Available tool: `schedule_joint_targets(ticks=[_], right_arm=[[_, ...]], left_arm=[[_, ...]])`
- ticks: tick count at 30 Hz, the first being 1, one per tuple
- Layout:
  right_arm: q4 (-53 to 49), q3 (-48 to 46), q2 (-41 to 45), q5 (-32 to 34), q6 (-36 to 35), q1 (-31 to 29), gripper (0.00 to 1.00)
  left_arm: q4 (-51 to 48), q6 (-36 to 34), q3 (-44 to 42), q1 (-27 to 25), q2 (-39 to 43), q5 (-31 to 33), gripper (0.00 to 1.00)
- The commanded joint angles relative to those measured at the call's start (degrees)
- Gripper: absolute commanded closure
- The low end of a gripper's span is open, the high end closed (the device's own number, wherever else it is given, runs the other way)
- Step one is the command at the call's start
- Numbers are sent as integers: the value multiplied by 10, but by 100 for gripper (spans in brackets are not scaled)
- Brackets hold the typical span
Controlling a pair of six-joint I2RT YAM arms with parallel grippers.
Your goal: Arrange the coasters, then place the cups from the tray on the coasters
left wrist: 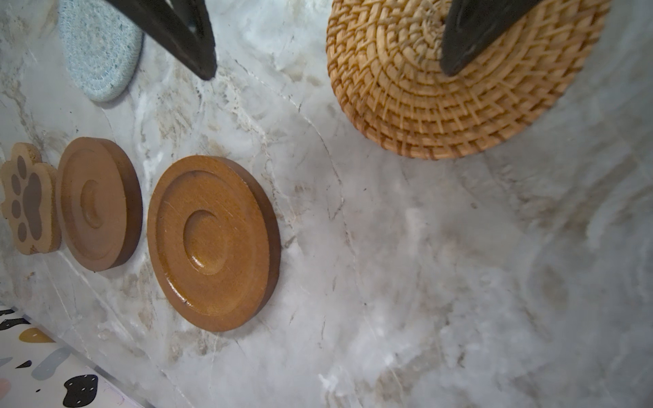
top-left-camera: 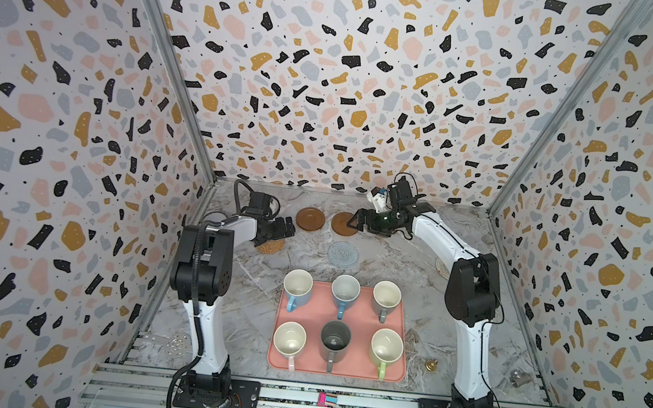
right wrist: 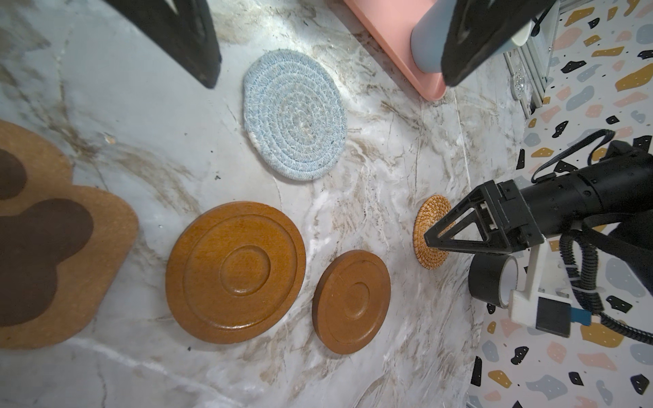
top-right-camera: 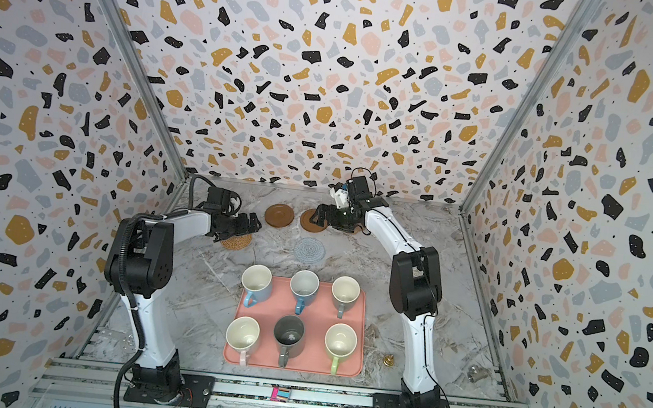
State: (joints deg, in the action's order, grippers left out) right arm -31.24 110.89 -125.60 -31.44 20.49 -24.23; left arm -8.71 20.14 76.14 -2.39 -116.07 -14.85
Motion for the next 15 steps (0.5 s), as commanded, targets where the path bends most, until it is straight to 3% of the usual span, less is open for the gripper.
schedule_joint_targets(ticks=[1,15], right_arm=[[3,1,37,-3,0,0,1],[-3,20,26,-8,-1,1,1]], left_arm=[[0,-2,-22,2,4,-9,0],[75,61,-106,-26,41,-21,0]])
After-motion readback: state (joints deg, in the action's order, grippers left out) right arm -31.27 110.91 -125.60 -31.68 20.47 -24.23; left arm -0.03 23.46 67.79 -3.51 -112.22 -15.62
